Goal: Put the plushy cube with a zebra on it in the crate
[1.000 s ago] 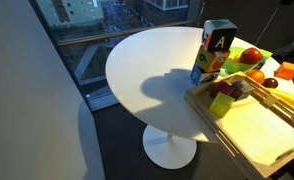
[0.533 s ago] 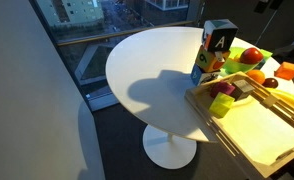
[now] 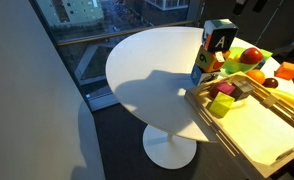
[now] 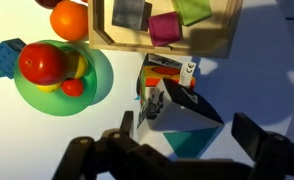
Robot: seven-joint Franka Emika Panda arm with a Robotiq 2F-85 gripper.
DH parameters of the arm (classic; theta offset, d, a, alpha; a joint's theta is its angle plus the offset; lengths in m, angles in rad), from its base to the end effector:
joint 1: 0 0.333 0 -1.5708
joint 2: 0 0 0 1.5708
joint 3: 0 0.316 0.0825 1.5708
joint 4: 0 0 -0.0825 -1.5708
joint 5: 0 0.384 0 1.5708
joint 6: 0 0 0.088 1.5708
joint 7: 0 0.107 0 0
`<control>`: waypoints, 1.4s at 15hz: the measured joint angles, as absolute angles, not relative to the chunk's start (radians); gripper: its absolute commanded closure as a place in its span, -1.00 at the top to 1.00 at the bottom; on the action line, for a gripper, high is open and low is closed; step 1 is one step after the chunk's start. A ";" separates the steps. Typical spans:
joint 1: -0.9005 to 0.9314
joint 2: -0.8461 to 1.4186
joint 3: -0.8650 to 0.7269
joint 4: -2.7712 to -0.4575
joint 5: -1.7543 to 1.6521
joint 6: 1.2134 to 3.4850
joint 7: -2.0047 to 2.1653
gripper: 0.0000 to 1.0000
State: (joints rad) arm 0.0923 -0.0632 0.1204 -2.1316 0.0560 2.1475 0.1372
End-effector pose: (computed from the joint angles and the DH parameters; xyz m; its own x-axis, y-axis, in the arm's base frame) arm 0.5227 0.1160 0.4429 0.9964 0.0449 0.0716 0.0486 -0.9975 -0.0519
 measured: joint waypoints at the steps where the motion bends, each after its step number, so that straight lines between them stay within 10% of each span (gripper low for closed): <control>1: 0.092 -0.055 0.124 -2.125 0.050 2.151 0.159 1.00; 21: 0.144 0.079 0.139 -2.064 -0.142 2.246 0.472 1.00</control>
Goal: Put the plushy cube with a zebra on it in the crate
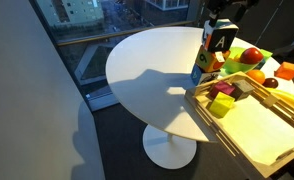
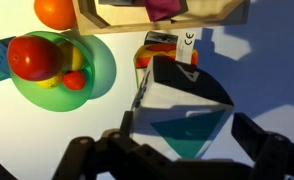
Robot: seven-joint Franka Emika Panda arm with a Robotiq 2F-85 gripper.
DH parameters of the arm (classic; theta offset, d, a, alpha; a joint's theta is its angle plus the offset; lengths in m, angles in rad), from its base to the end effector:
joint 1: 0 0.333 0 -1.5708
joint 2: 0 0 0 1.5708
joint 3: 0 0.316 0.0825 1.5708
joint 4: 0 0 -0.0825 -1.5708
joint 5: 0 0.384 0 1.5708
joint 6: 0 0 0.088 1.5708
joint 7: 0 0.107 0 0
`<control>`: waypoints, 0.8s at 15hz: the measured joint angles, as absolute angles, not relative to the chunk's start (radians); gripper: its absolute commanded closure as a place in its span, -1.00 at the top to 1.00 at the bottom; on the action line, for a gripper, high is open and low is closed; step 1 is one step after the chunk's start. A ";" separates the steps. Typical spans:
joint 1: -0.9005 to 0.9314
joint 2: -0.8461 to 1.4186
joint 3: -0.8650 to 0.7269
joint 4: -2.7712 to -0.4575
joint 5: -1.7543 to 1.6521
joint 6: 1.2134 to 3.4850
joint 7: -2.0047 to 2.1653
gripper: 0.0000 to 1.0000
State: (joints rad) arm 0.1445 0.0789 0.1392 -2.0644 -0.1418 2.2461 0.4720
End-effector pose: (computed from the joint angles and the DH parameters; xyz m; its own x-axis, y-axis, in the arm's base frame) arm 0.5517 0.1556 0.4061 0.9853 -0.1016 0.1373 -0.1095 -0.9927 0.0512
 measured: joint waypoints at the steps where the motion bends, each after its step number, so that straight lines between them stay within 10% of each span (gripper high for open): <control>1: 0.145 0.082 0.139 -2.064 -0.153 2.247 0.480 1.00; 6: 0.145 0.091 0.139 -2.064 -0.177 2.247 0.493 1.00; 7: 0.145 0.094 0.139 -2.064 -0.177 2.247 0.493 0.50; 12: 0.145 0.101 0.139 -2.063 -0.177 2.247 0.493 -0.14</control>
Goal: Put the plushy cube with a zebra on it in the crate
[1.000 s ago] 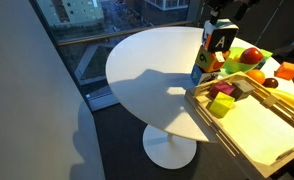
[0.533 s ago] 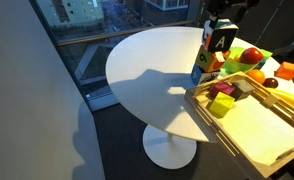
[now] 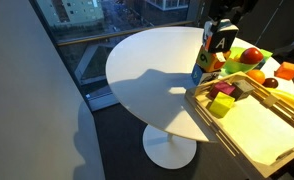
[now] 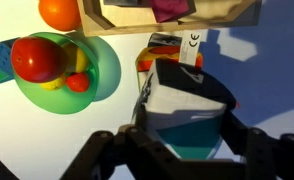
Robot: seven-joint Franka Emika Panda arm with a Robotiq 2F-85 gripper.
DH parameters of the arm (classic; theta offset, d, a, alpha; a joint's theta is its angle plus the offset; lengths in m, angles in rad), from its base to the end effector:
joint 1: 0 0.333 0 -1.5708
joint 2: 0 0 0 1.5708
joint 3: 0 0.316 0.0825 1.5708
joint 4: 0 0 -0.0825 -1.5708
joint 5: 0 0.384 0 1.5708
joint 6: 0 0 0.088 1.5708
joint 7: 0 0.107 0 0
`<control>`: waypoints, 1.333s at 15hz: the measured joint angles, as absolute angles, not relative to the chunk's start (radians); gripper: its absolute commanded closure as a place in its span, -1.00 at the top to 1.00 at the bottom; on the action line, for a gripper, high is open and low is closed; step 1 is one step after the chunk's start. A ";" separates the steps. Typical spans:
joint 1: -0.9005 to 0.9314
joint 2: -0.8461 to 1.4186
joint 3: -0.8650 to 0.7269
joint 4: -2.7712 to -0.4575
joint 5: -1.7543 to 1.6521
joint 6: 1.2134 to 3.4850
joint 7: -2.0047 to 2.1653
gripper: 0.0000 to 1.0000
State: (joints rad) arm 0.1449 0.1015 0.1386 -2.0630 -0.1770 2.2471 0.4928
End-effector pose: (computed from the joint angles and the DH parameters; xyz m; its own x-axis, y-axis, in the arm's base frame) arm 0.5540 0.1549 0.3940 0.9865 -0.0991 0.1303 -0.1101 -0.9907 0.0801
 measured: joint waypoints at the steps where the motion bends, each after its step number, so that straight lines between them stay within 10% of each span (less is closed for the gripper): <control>1: 0.145 0.101 0.138 -2.062 -0.177 2.247 0.492 -0.28; 6: 0.145 0.094 0.136 -2.064 -0.159 2.244 0.455 -0.90; 17: 0.126 -0.106 0.107 -2.234 -0.041 2.089 0.162 -0.89; 18: 0.125 -0.126 0.102 -2.258 -0.041 2.082 0.143 -0.19; 20: 0.125 -0.161 0.098 -2.304 -0.041 2.079 0.110 -0.05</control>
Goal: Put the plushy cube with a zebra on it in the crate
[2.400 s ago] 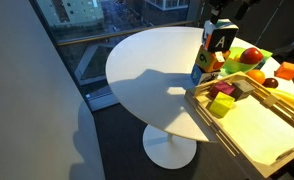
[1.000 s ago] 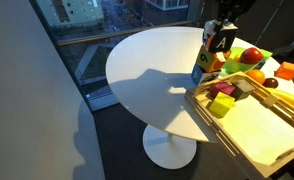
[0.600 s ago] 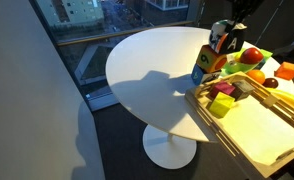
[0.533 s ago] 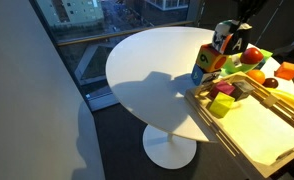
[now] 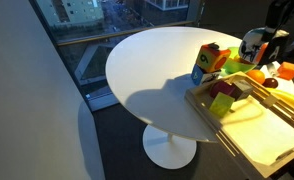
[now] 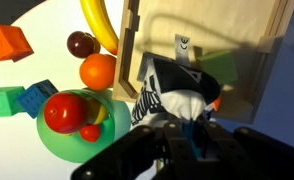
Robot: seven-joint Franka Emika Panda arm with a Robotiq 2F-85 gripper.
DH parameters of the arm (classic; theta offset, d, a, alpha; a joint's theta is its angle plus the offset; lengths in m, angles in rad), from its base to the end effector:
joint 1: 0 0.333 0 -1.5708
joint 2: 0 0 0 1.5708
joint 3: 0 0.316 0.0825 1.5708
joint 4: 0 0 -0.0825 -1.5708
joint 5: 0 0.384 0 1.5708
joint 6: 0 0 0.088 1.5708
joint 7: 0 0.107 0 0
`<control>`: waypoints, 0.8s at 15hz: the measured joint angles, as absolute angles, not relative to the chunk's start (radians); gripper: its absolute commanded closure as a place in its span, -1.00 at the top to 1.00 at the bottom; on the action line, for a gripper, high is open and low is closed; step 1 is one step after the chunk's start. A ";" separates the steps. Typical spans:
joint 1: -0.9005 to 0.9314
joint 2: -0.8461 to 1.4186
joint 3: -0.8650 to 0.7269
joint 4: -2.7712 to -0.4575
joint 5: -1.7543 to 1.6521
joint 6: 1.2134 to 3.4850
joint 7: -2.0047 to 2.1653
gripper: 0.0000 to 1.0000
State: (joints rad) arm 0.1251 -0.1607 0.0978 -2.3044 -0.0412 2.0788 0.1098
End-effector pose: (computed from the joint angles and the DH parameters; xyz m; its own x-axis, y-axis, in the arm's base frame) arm 0.4677 0.1044 0.4065 0.9896 0.1302 -0.0604 0.1337 -0.9894 0.0572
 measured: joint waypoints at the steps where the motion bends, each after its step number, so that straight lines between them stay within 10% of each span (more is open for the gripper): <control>1: 0.125 -0.176 0.098 -2.328 -0.041 2.079 0.093 0.12; 6: 0.134 -0.236 0.105 -2.420 -0.041 2.075 0.019 0.92; 12: 0.143 -0.313 0.108 -2.439 -0.033 1.943 -0.058 1.00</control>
State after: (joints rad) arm 0.1428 -0.3135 0.1078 -2.4394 -0.0331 1.9427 -0.0580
